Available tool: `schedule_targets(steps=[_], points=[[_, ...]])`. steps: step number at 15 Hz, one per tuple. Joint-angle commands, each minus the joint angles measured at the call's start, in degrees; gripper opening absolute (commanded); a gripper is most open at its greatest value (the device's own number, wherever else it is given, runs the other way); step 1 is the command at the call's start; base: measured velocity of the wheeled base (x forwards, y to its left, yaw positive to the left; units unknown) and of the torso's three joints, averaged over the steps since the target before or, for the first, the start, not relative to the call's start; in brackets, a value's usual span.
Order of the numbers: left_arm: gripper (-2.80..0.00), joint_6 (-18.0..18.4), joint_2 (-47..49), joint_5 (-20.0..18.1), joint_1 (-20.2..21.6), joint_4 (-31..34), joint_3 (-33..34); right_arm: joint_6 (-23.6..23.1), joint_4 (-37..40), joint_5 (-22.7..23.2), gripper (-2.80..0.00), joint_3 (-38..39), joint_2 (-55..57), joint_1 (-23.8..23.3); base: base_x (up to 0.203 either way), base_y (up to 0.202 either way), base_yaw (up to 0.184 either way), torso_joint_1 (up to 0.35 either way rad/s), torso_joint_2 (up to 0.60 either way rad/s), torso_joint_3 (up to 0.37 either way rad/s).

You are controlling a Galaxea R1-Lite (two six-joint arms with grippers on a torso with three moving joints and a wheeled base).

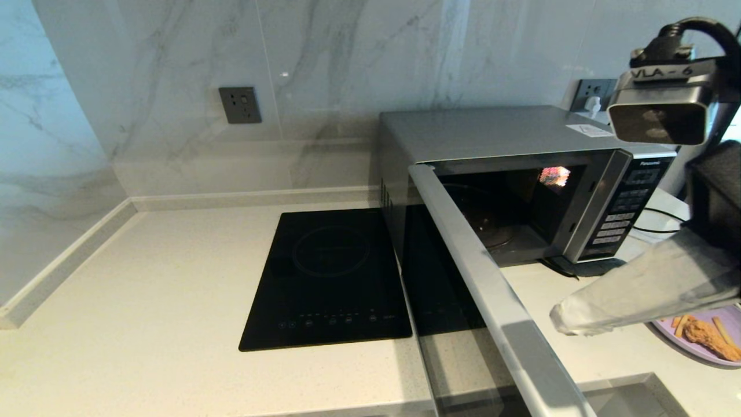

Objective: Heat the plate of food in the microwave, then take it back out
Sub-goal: Close the microwave oven

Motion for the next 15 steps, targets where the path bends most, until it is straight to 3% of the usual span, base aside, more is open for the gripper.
schedule_targets(steps=[1,4,9,12,15], points=[[-2.80,-0.06,0.09,0.01,0.04,-0.02,0.00,0.28,0.76,0.11,-2.80,0.02,3.24,1.53,0.000,0.000,0.000,0.000,0.00,0.000],[-2.80,-0.06,0.09,0.01,0.04,-0.02,0.00,0.20,0.79,-0.05,-2.80,0.02,5.32,4.53,0.000,0.000,0.000,0.000,0.00,0.000],[-2.80,-0.06,0.09,0.01,0.04,-0.02,0.00,0.20,2.82,-0.72,-2.80,0.02,7.04,5.19,0.000,0.000,0.000,0.000,0.00,0.000],[-2.80,-0.06,0.09,0.01,0.04,-0.02,0.00,0.77,4.81,-7.84,-2.80,0.16,7.54,4.91,0.000,0.000,0.000,0.000,0.00,0.000],[-2.80,-0.06,0.09,0.01,0.04,-0.02,0.00,1.25,4.98,-10.67,-2.80,0.28,7.04,3.70,0.000,0.000,0.000,0.000,0.00,0.000]])
